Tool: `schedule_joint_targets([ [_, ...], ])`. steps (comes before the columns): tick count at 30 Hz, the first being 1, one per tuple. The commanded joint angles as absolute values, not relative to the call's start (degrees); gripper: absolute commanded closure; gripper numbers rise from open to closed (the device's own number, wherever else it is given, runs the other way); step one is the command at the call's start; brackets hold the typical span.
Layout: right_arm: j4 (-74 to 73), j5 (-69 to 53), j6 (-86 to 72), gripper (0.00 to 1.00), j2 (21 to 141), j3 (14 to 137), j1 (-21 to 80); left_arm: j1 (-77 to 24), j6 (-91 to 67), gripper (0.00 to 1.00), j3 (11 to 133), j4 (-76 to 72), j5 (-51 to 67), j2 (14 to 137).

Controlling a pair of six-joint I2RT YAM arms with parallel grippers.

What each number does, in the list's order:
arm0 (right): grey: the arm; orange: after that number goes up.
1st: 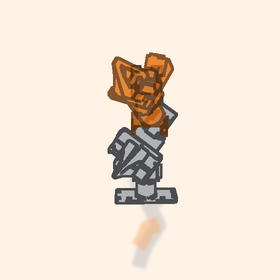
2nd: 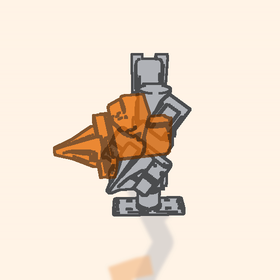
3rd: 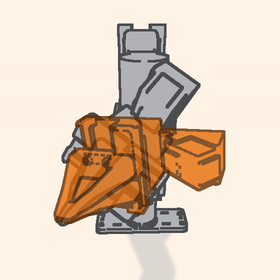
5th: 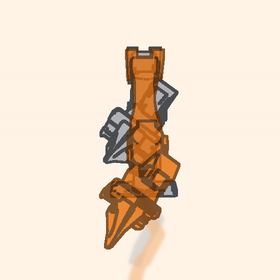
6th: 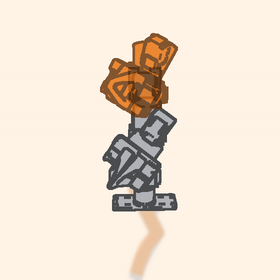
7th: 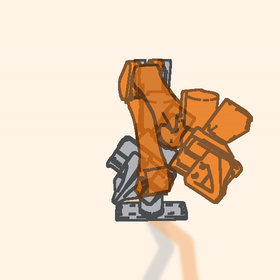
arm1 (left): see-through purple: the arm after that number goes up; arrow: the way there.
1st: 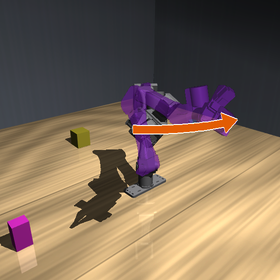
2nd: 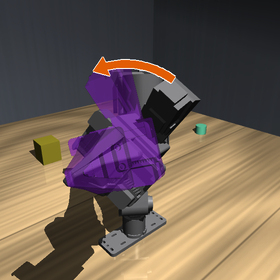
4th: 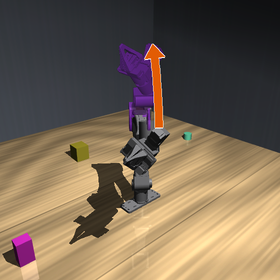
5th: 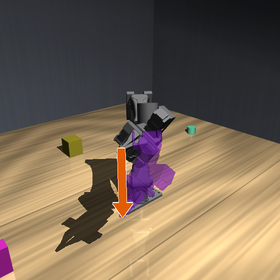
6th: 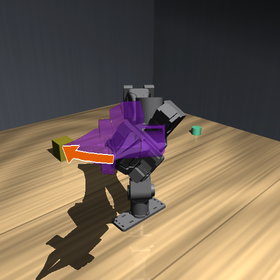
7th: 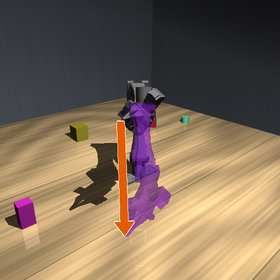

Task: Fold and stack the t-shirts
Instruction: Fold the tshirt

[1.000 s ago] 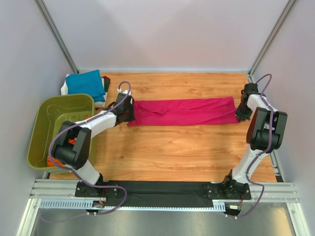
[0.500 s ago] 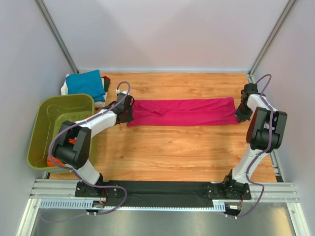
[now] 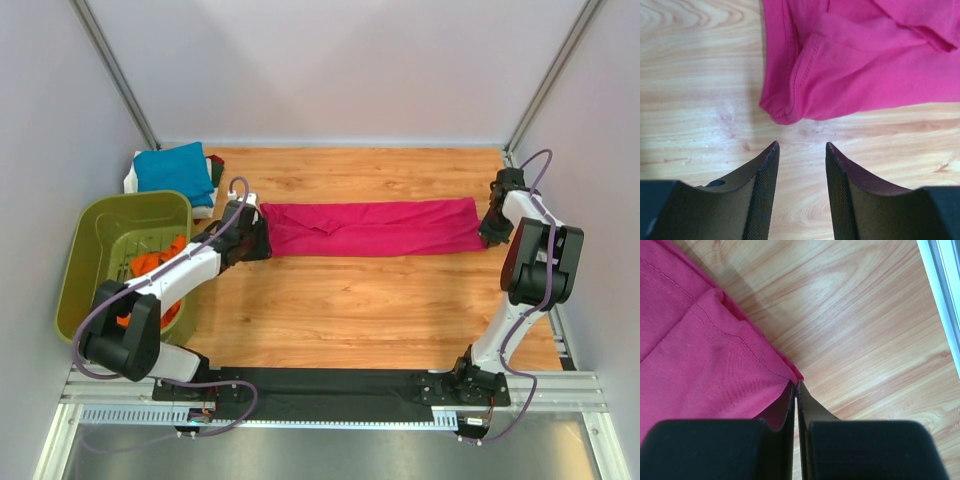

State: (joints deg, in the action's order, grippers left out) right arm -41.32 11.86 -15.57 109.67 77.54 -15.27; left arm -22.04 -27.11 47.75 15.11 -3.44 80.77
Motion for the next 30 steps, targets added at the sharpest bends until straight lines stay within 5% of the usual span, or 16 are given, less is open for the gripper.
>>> schedule_joint_targets([
  [1,-40.61,11.95,-15.12,0.99,109.69,79.72,-15.21,-21.80,-27.42,0.51,45.70,13.28,-0.44,80.94],
  [12,-40.96,12.48,-14.50,1.00,110.04,80.07,-15.21,-21.71,-23.65,0.66,50.44,12.57,-7.21,88.85],
  [23,-40.69,12.92,-14.24,1.00,111.09,80.07,-15.21,-21.71,-20.66,0.69,53.70,12.92,-12.13,93.95],
  [30,-40.69,13.53,-14.33,1.00,111.27,80.16,-15.21,-21.80,-18.81,1.00,54.40,12.74,-11.51,94.13],
])
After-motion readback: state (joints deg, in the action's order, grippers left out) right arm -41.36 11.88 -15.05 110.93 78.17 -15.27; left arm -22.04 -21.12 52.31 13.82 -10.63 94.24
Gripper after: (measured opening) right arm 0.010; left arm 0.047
